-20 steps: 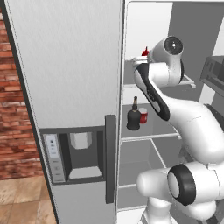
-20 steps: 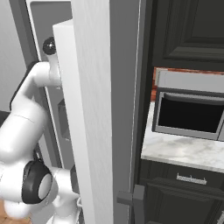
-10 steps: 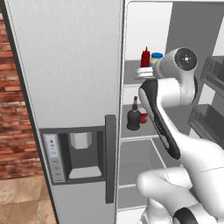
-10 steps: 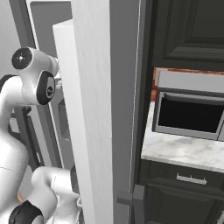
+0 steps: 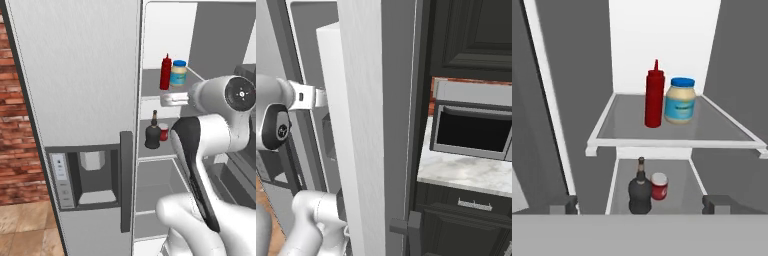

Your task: Place the mayonnaise and ketchup from the counter to the top shelf of the fridge. If the existing items in the fridge are on the top shelf, move them to other shelves.

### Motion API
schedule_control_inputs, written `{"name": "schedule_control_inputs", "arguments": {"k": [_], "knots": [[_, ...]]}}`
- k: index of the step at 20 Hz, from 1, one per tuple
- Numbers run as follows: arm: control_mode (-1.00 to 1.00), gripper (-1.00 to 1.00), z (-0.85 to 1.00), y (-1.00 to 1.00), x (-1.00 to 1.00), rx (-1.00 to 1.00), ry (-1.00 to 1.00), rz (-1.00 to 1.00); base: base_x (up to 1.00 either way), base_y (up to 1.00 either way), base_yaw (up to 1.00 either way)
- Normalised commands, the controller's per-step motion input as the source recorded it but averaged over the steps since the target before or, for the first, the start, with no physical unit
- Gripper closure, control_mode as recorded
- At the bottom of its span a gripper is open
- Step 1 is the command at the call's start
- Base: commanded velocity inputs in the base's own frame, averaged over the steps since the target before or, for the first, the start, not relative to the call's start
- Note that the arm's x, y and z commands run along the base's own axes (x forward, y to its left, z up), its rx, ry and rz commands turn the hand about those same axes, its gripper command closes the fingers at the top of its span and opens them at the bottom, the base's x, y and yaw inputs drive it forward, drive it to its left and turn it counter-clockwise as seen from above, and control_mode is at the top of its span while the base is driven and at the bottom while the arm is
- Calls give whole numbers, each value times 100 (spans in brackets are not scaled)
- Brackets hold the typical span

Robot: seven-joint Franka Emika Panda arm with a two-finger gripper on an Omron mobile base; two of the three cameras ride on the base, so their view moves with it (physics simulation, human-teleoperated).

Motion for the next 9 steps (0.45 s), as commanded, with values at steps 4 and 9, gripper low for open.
{"name": "schedule_control_inputs", "arguments": {"k": [4, 9], "knots": [[-100, -100, 8, 21, -100, 0, -5, 0, 0, 0, 0], [-100, -100, 3, 21, -100, 0, -1, 0, 0, 0, 0]]}}
